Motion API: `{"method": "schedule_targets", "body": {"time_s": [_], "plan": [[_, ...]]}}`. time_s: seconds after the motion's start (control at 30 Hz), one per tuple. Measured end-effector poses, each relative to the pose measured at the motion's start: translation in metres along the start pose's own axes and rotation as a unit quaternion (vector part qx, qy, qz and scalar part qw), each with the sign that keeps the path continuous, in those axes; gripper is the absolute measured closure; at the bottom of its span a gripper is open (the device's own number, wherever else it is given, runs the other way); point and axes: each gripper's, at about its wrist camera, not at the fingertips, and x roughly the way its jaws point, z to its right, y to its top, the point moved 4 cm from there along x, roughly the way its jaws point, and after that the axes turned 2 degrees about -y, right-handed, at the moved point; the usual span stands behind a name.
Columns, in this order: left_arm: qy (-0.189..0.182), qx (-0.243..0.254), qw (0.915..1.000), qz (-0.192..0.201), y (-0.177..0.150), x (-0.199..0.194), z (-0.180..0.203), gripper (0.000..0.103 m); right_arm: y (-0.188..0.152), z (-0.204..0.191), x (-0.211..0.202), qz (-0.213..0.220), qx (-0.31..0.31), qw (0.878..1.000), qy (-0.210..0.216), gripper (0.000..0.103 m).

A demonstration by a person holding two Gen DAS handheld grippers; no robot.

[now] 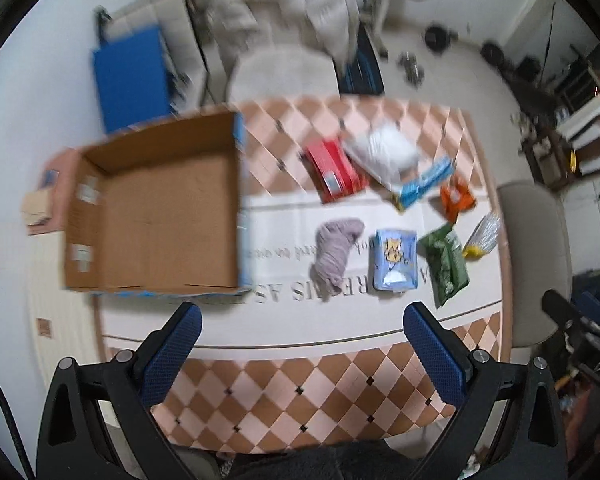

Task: Organize soft objects
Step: 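Grasp the lilac towel with left tool while right tool grasps green snack bag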

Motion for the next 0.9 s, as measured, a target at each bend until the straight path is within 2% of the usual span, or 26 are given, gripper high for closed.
{"method": "schedule_targets", "body": {"time_s": [0.13, 0.2, 0.27, 0.33, 0.4, 0.63, 0.7, 0.77, 0.87, 0.9], "plan": [[0.003, 0.012, 0.9977, -0.067, 0.018, 0.085, 0.015, 0.003, 0.002, 0.000, 0.090, -0.063, -0.003, 0.998, 0.018, 0.000], [0.012, 0.018, 0.9956, -0.091, 0.022, 0.115, 0.018, 0.007, 0.004, -0.008, 0.127, -0.084, -0.016, 0.996, 0.030, 0.000], [0.018, 0.024, 0.9922, -0.121, 0.025, 0.148, 0.023, 0.013, 0.009, -0.005, 0.163, -0.088, -0.029, 0.996, -0.002, 0.000], [0.016, 0.026, 0.9885, -0.148, 0.027, 0.179, 0.026, 0.017, 0.013, -0.001, 0.193, -0.103, -0.039, 0.994, -0.015, 0.000], [0.015, 0.025, 0.9863, -0.162, 0.029, 0.200, 0.027, 0.022, 0.014, 0.006, 0.218, -0.128, -0.044, 0.990, -0.028, 0.002], [0.009, 0.043, 0.9789, -0.199, 0.033, 0.245, 0.030, 0.022, 0.015, 0.021, 0.275, -0.178, -0.058, 0.982, -0.019, 0.003], [0.010, 0.046, 0.9785, -0.201, 0.031, 0.253, 0.030, 0.032, 0.014, 0.022, 0.286, -0.188, -0.058, 0.980, -0.014, 0.003], [0.005, 0.041, 0.9773, -0.208, 0.028, 0.258, 0.029, 0.066, 0.013, 0.023, 0.296, -0.194, -0.061, 0.979, -0.010, 0.003], [0.009, 0.037, 0.9787, -0.202, 0.022, 0.262, 0.027, 0.069, 0.010, 0.020, 0.312, -0.210, -0.061, 0.976, 0.004, 0.013], [0.014, 0.038, 0.9805, -0.192, 0.019, 0.259, 0.026, 0.069, 0.008, 0.020, 0.317, -0.217, -0.061, 0.974, 0.008, 0.024]]}}
